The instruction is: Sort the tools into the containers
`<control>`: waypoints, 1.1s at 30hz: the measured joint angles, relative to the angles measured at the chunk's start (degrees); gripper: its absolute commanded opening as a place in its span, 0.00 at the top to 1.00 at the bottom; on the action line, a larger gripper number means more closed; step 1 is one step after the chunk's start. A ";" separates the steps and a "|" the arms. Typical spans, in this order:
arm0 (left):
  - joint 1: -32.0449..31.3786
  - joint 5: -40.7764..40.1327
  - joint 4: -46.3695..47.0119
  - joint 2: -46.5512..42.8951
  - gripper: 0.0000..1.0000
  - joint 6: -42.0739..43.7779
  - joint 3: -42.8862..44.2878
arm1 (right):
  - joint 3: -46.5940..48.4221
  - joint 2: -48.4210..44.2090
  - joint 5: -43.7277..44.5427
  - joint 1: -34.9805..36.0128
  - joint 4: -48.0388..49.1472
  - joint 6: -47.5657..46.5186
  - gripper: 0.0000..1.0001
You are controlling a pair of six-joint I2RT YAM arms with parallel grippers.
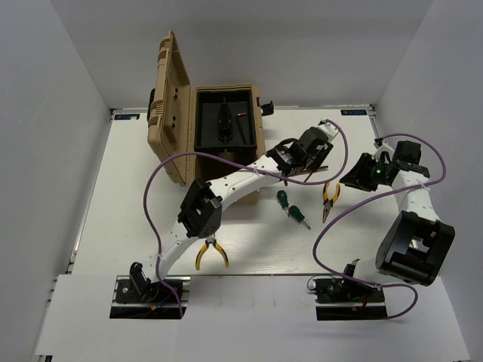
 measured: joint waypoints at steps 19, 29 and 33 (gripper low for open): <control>4.81 7.82 1.20 5.90 0.46 4.20 -3.74 | 0.00 0.02 -0.33 -0.28 -0.02 -0.22 0.62; 4.85 12.63 2.58 9.66 0.46 5.64 -3.26 | -0.02 0.76 -0.74 -0.59 -0.02 -0.28 0.62; 4.46 13.46 2.56 10.21 0.46 6.23 -3.26 | -0.02 0.76 -0.85 -0.59 -0.04 -0.42 0.62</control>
